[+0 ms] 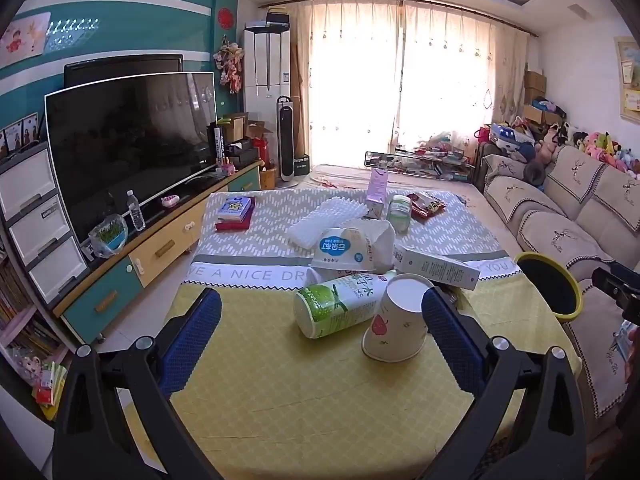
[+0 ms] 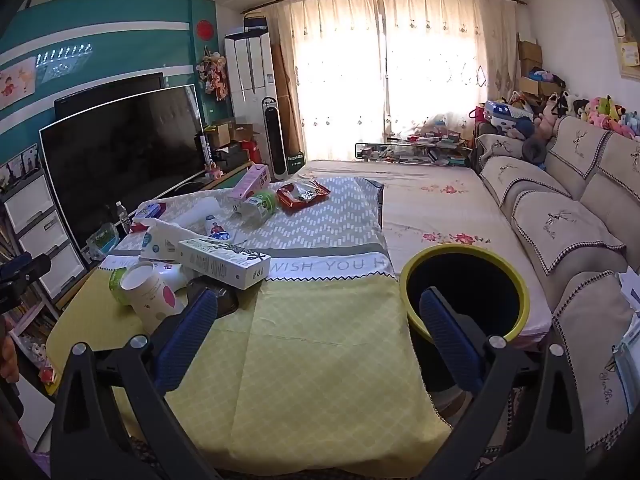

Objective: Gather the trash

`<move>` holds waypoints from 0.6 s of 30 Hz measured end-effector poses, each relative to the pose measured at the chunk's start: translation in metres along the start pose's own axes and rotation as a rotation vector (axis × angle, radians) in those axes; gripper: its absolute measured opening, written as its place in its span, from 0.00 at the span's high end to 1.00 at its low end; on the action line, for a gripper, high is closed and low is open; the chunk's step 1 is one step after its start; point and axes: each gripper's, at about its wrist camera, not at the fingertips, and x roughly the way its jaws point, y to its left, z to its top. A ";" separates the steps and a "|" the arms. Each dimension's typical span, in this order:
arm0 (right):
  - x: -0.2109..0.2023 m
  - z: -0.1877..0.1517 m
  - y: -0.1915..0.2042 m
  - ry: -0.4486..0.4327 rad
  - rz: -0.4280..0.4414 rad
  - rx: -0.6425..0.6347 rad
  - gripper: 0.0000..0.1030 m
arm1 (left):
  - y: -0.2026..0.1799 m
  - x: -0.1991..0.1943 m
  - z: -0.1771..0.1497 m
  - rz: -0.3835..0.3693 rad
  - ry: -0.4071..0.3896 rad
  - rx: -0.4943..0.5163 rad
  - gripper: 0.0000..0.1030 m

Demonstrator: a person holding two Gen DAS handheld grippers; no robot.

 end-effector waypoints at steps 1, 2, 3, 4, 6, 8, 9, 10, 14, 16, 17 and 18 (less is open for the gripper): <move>0.000 0.000 0.000 0.002 0.000 -0.002 0.06 | 0.000 0.000 0.000 0.003 0.002 -0.001 0.04; 0.001 0.000 0.000 0.002 0.000 0.000 0.06 | 0.001 0.001 0.000 0.002 0.004 -0.002 0.04; 0.001 0.000 0.000 0.002 -0.001 0.000 0.06 | 0.001 0.001 0.000 0.002 0.005 -0.003 0.04; 0.001 0.000 0.000 0.002 -0.002 0.000 0.06 | 0.002 0.000 0.000 0.004 0.006 -0.003 0.04; 0.001 -0.001 0.000 0.003 -0.003 0.000 0.06 | 0.002 -0.001 0.000 0.011 0.006 -0.001 0.04; 0.002 -0.001 0.000 0.006 -0.002 0.001 0.06 | 0.003 -0.003 0.000 0.015 0.004 -0.002 0.04; 0.002 -0.001 0.000 0.005 -0.002 0.001 0.06 | 0.001 0.008 -0.001 0.000 0.014 0.001 0.04; 0.002 -0.001 0.000 0.005 -0.003 0.001 0.06 | -0.004 0.011 -0.002 -0.002 0.020 0.006 0.04; 0.000 0.000 0.000 0.009 -0.003 0.001 0.06 | -0.003 0.010 0.000 -0.005 0.020 0.006 0.04; 0.001 -0.003 0.000 0.007 -0.003 0.002 0.06 | -0.004 0.008 -0.001 -0.008 0.019 0.007 0.04; 0.005 -0.003 -0.001 0.015 -0.002 0.002 0.06 | -0.005 0.009 -0.001 -0.009 0.019 0.008 0.04; 0.005 -0.003 -0.002 0.015 -0.002 0.003 0.06 | -0.005 0.010 -0.001 -0.010 0.019 0.008 0.04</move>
